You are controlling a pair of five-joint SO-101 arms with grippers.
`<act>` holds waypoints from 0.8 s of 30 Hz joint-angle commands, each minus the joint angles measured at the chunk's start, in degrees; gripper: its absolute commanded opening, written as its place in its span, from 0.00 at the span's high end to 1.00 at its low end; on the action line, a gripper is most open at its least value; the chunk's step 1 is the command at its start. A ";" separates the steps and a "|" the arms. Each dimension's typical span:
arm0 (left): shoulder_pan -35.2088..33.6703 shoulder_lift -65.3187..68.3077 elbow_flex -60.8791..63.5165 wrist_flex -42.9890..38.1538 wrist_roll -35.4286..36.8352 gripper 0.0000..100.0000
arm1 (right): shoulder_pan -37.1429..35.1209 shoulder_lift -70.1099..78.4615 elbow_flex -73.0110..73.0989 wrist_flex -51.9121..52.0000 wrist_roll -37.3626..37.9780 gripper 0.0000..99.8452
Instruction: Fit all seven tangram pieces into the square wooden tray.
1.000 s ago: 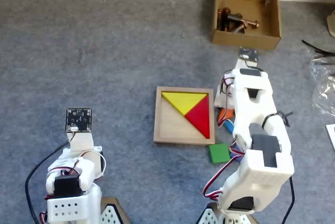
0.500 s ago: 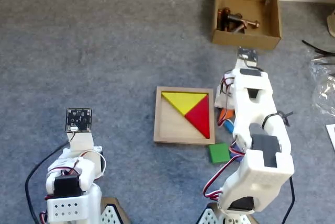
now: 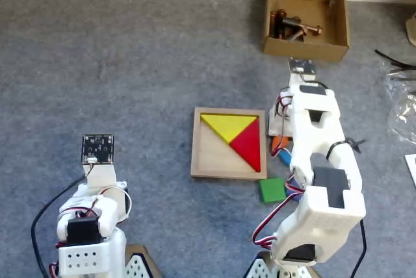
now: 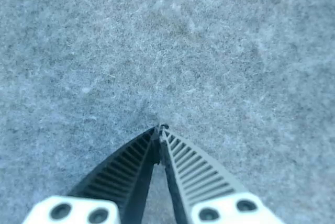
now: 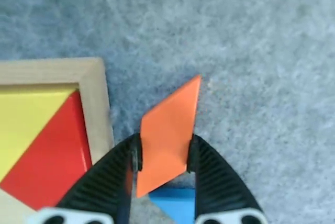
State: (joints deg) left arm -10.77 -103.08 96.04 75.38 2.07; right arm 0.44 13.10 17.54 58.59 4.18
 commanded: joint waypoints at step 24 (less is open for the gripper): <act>-0.48 0.40 1.19 0.44 0.09 1.00 | -0.48 -2.24 -6.29 6.73 0.70 0.99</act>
State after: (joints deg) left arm -10.77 -103.08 96.04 75.38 2.07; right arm 0.44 13.01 16.22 61.32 4.18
